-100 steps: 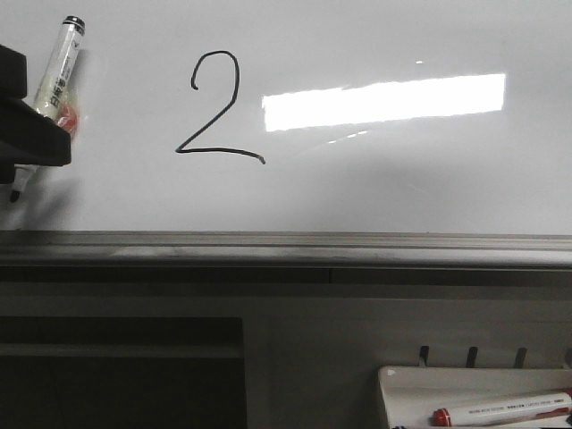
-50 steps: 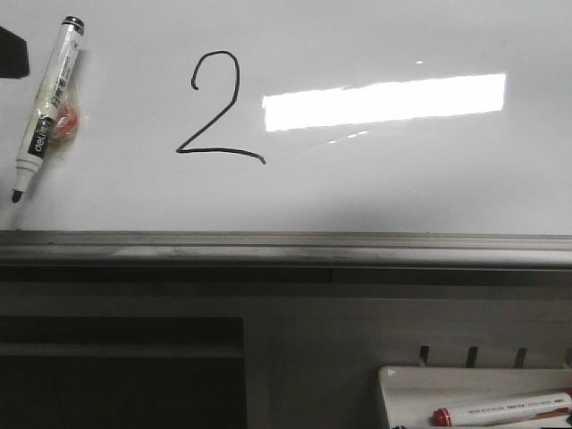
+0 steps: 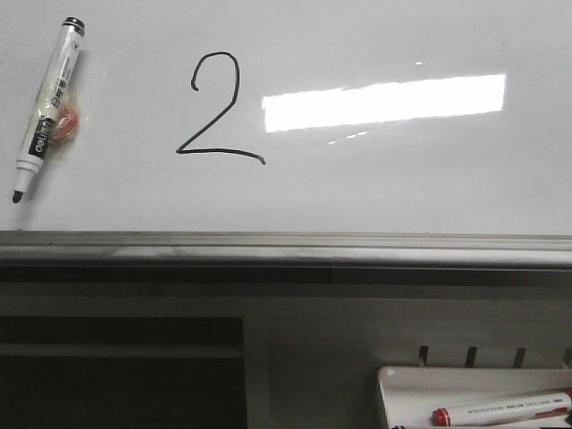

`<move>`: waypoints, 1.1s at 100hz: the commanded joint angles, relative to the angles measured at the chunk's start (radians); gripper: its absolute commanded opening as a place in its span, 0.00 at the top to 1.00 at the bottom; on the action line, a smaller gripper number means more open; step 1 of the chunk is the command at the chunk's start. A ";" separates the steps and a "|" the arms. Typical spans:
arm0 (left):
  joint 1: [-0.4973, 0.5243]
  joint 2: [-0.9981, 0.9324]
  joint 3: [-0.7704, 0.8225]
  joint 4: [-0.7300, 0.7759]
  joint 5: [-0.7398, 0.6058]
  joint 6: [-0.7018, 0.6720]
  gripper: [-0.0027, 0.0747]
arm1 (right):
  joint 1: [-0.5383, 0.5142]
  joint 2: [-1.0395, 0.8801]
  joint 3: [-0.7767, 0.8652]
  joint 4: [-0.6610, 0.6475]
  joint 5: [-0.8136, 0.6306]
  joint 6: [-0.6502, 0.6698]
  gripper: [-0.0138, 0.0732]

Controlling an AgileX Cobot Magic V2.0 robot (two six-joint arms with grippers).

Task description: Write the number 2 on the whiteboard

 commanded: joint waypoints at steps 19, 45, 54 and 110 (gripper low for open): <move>0.002 -0.095 0.028 0.049 -0.067 -0.002 0.99 | -0.005 -0.174 0.147 -0.001 -0.071 -0.008 0.92; 0.002 -0.095 0.028 0.047 -0.072 -0.002 0.99 | -0.005 -0.191 0.155 -0.001 -0.037 -0.008 0.92; 0.002 -0.095 0.028 0.047 -0.072 -0.002 0.99 | -0.005 -0.191 0.155 -0.001 -0.037 -0.008 0.92; 0.072 -0.153 0.040 -0.082 0.012 -0.002 0.99 | -0.005 -0.191 0.155 -0.001 -0.037 -0.008 0.92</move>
